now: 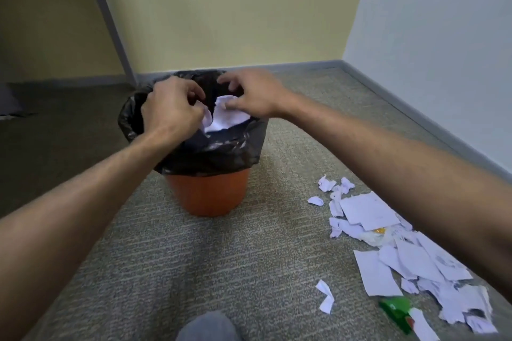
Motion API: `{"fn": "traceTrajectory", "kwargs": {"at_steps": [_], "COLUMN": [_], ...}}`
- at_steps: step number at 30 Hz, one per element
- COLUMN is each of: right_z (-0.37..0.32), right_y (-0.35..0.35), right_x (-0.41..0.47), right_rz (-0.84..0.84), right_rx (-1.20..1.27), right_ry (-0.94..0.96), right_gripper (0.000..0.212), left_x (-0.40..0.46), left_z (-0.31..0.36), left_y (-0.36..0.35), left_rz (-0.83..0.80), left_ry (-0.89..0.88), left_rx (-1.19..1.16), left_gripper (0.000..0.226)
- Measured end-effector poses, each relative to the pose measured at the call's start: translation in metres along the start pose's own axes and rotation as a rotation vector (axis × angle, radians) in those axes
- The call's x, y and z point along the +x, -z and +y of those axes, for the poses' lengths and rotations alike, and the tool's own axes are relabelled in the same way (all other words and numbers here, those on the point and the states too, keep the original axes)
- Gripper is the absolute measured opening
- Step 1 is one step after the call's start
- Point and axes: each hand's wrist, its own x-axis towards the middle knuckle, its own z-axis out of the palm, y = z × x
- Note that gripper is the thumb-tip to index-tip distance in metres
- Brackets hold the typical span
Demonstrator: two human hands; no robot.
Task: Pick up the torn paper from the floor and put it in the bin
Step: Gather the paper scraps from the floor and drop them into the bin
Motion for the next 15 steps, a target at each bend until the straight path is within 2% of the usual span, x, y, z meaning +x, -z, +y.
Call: {"fn": "traceTrajectory", "kwargs": {"at_steps": [4,7,9,12,15], "right_z": [0.012,0.035,0.055,0.091,0.125], "right_y": [0.005,0.008,0.007,-0.002,-0.018], "right_x": [-0.028,-0.076,-0.119,-0.184,-0.245], "right_rz": [0.037,0.103,0.062,-0.069,-0.16], "right_rx": [0.064,0.121,0.112,0.046,-0.011], "right_ry": [-0.032,-0.062,-0.136,-0.249,-0.356], "right_gripper": [0.064,0.056,0.05,0.046,0.039], "left_x": [-0.023,-0.056,-0.081,-0.123,-0.165], "left_z": [0.006,0.018,0.025,0.037,0.049], "left_y": [-0.01,-0.02,-0.033,-0.067,-0.106], "left_rz": [0.112,0.182,0.176,0.031,-0.231], "left_ry": [-0.132,-0.329,-0.439,-0.517,-0.532], "left_rx": [0.064,-0.011,-0.088,-0.196,-0.224], "left_gripper": [0.031,0.029,0.024,0.015,0.018]}}
